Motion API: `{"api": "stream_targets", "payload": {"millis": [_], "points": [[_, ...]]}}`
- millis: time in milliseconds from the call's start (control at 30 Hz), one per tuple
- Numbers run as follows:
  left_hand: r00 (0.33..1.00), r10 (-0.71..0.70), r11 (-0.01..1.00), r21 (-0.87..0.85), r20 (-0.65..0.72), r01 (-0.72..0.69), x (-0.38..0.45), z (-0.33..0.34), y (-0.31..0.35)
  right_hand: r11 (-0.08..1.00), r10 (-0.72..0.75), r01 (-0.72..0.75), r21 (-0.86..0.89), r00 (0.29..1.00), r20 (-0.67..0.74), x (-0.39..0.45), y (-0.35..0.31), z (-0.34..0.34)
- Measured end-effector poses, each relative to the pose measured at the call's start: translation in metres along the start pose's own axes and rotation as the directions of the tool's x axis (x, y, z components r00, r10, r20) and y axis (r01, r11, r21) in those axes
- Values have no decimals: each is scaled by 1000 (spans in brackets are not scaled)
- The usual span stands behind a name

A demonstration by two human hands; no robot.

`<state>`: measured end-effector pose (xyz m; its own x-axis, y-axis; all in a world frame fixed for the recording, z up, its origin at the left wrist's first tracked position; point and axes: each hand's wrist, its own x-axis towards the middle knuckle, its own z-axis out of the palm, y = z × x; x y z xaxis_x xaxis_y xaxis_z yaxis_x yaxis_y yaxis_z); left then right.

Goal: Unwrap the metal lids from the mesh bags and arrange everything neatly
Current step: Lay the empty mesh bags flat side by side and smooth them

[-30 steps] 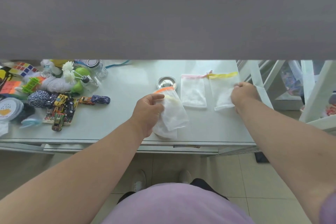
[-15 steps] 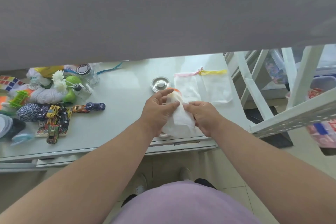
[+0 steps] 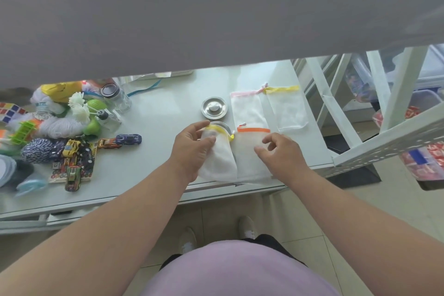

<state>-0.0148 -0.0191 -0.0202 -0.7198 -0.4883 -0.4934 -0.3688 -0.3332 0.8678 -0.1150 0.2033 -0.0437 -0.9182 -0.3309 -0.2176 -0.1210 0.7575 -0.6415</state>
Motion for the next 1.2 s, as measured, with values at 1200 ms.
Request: {"api": "stream_targets", "payload": {"millis": [1200], "points": [[871,331,301,834,364,-463,10,75,6,983,79,-84,-164,996,-34,33,64,-55]]}}
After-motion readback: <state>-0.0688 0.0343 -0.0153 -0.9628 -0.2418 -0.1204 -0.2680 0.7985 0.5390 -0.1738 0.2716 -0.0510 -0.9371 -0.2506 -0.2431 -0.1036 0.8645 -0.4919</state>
